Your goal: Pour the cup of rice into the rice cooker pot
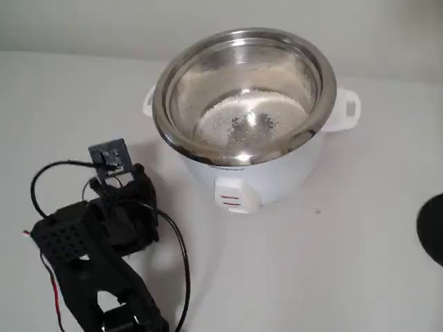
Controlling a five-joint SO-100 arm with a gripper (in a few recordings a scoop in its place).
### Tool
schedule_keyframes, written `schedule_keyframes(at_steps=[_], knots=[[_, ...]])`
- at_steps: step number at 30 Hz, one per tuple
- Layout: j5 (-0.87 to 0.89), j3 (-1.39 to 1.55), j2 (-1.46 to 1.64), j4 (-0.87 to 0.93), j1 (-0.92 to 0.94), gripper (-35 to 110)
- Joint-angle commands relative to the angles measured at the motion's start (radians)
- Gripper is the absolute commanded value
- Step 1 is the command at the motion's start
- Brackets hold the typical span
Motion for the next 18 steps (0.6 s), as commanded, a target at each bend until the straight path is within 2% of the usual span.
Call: schedule_keyframes(at_steps=[1,4,7,14,18], knots=[[-0.121,-0.055,-0.098,-0.166,0.029,47],[-0.198,-0.089,-0.189,-0.239,0.031,56],[-0.236,-0.100,-0.207,-0.238,0.014,59],[-0.249,-0.252,-0.175,-0.112,-0.026,60],[-0.198,-0.213,-0.117,-0.109,0.003,59]])
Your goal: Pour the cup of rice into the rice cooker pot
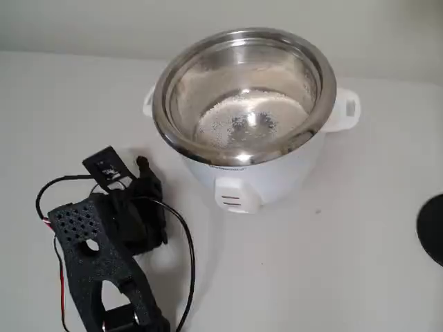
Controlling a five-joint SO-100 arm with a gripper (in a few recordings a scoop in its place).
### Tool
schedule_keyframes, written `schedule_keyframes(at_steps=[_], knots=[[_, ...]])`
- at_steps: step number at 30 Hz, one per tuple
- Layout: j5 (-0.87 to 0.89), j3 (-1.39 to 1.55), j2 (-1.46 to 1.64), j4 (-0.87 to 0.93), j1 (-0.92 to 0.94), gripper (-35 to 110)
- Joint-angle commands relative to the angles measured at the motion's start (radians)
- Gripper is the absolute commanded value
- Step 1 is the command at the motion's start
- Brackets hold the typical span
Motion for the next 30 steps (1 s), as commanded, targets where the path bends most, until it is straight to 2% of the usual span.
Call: schedule_keyframes(at_steps=[1,8,13,20,24,30], knots=[[0.051,0.009,0.121,0.018,0.012,59],[0.129,0.133,0.382,0.089,0.020,59],[0.135,0.063,0.376,0.106,0.054,58],[0.167,0.187,0.522,0.083,0.043,58],[0.202,0.212,0.733,0.221,0.043,57],[0.307,0.216,1.129,0.603,0.091,55]])
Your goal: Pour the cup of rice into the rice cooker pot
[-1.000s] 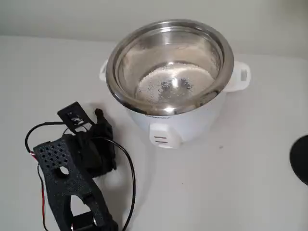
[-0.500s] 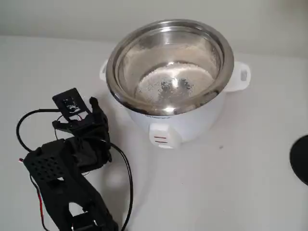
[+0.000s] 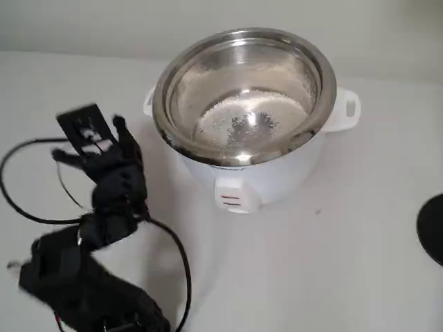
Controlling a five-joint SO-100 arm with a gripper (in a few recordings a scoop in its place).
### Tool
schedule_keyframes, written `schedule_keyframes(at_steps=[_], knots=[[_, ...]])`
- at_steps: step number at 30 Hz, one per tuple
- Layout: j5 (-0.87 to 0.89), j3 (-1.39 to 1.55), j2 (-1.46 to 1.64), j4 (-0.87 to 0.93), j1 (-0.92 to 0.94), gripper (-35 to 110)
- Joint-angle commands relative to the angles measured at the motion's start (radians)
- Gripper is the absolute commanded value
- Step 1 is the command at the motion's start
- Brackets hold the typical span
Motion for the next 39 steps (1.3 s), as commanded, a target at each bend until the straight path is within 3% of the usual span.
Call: schedule_keyframes(at_steps=[1,9,26,29,39], knots=[[0.071,0.006,0.311,0.219,0.049,55],[0.258,0.025,0.719,0.680,0.152,54],[1.042,0.029,1.439,1.612,0.511,48],[1.080,0.052,1.601,1.756,0.480,38],[1.218,0.040,1.603,2.048,0.453,7]])
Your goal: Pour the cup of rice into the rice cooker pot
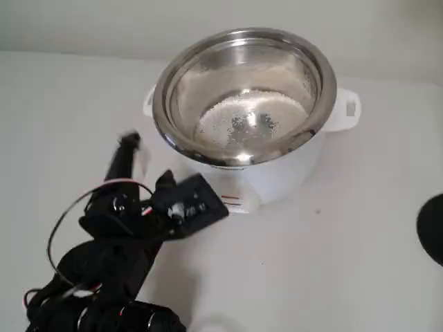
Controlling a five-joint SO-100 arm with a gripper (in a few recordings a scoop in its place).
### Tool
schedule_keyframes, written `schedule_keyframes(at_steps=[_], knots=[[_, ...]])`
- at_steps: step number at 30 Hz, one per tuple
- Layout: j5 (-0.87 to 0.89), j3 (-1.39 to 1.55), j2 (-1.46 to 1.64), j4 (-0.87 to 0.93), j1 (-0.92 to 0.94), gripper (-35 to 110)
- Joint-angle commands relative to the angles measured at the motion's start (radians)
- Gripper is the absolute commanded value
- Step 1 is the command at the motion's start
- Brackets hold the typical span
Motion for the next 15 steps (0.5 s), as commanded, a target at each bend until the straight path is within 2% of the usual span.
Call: schedule_keyframes(at_steps=[1,7,15], knots=[[0.075,-0.012,0.006,0.104,-0.023,3],[0.141,0.017,0.006,0.276,-0.002,0],[0.132,0.330,0.006,0.249,0.089,0]])
